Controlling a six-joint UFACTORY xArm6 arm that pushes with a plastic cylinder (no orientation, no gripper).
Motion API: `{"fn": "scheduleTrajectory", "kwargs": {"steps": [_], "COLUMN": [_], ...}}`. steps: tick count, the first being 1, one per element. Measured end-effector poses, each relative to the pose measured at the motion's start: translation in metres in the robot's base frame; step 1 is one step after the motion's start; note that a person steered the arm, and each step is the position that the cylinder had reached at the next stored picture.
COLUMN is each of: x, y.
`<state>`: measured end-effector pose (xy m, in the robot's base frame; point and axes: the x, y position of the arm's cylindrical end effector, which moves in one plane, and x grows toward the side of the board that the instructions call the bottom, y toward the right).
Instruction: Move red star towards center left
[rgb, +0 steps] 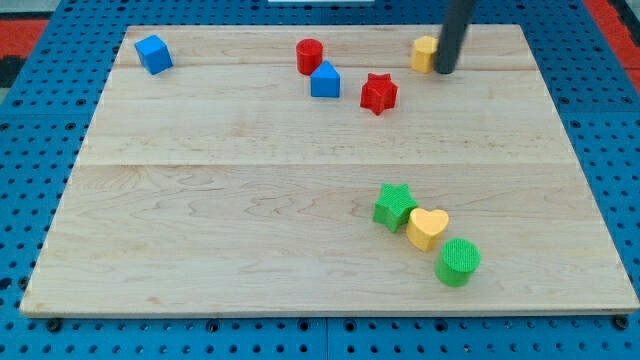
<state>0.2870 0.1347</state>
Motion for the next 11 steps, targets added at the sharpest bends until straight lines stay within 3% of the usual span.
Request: {"fn": "scheduleTrajectory", "kwargs": {"steps": [1, 2, 3, 4, 6, 7, 9, 11], "x": [0.002, 0.012, 0.068, 0.097, 0.114, 0.116, 0.121, 0.119], "y": [-0.049, -0.048, -0.051, -0.081, -0.05, -0.063, -0.231, -0.244]}}
